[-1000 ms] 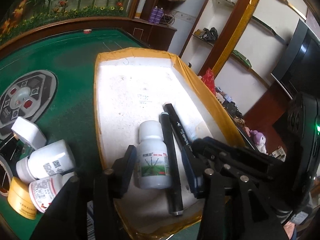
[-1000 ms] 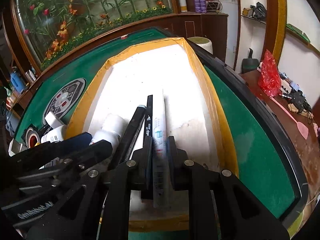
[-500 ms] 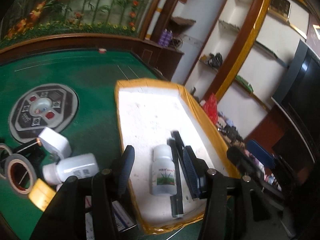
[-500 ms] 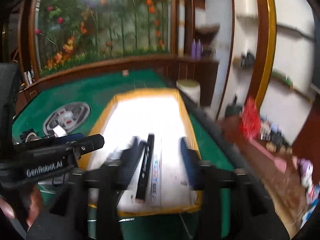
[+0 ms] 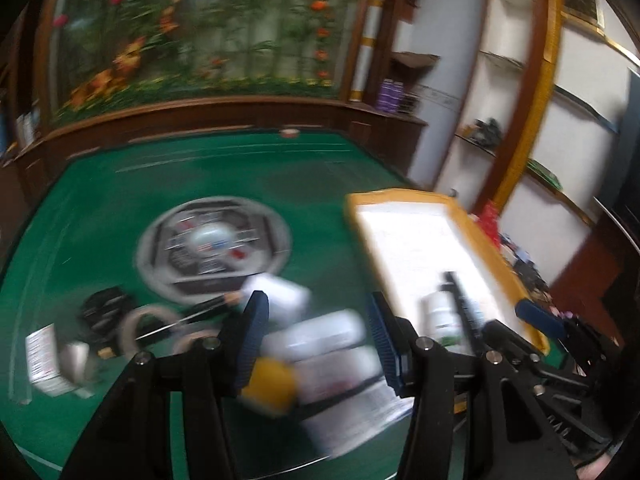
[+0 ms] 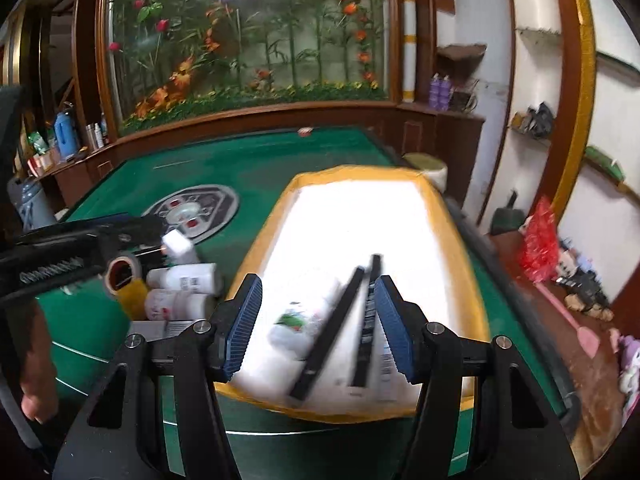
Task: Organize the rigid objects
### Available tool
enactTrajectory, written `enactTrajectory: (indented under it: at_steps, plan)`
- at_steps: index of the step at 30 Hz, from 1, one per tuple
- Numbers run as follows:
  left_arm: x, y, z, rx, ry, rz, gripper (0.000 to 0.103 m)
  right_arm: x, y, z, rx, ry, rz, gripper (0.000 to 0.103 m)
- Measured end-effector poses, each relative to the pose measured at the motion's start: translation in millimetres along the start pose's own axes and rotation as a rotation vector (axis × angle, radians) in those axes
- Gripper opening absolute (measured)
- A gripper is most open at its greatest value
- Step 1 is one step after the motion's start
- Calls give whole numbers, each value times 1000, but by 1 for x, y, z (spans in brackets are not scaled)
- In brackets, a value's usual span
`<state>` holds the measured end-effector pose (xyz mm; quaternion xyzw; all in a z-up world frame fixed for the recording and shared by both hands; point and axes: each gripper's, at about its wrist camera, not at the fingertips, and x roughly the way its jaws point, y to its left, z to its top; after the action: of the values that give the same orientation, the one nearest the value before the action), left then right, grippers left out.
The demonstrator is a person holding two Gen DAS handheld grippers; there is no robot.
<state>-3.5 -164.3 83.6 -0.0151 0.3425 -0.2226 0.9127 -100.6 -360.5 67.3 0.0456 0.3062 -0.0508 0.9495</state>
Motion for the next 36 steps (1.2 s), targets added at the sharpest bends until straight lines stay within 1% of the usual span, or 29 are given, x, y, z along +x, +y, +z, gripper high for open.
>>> enactTrajectory:
  at_steps: [1,2,3,5,6,8,9,10,11,12,13,14,16,18,20,21,24,26,28,29,30,31,34,36]
  plan:
    - [-3,12,-2,-24,0,15,52,4,5,-1,5,15,39,59]
    - [-8,32,-6,-62,3,38,52,9,20,-4,0,23,90,59]
    - [-12,43,-10,-86,3,54,52,10,27,-6,-8,24,109,59]
    - [-26,73,-21,-150,-5,119,52,12,45,-9,-31,22,160,59]
    - [-39,91,-28,-188,-13,133,52,14,55,-10,-46,21,182,59]
    - [-60,110,-36,-232,-48,155,52,15,72,-15,-68,17,229,59]
    - [-71,120,-39,-247,-72,190,56,18,80,-17,-75,24,253,59]
    - [-76,129,-40,-254,-85,222,65,22,90,-21,-89,40,279,59]
    - [-80,138,-41,-260,-87,251,68,25,95,-23,-99,50,290,59]
    - [-79,144,-41,-268,-83,269,69,29,102,-27,-110,61,298,59]
    - [-76,154,-42,-286,-68,293,69,33,109,-31,-123,84,309,59]
    - [-72,161,-42,-306,-45,299,69,34,113,-32,-135,97,313,59]
    - [-61,169,-43,-330,2,269,69,30,114,-33,-145,74,323,59]
    - [-48,170,-43,-332,42,270,69,31,110,-33,-129,78,339,59]
    - [-39,167,-40,-308,59,292,69,39,104,-32,-87,102,350,59]
    - [-35,166,-38,-306,61,302,69,39,101,-31,-69,105,354,59]
    - [-17,169,-32,-316,108,319,69,39,98,-32,-50,108,370,59]
    - [-11,174,-32,-322,132,339,66,37,98,-32,-51,98,373,59]
    - [-5,179,-36,-325,151,356,42,35,97,-32,-54,90,381,59]
    - [-4,181,-38,-325,160,359,41,35,98,-32,-56,88,386,59]
    - [-5,182,-39,-332,140,355,38,34,97,-33,-57,88,388,59]
    - [-6,183,-40,-332,135,348,37,34,98,-33,-57,91,390,59]
    - [-11,182,-43,-332,114,338,37,37,99,-32,-59,102,390,59]
    - [-18,175,-45,-309,97,323,37,40,98,-30,-58,106,390,59]
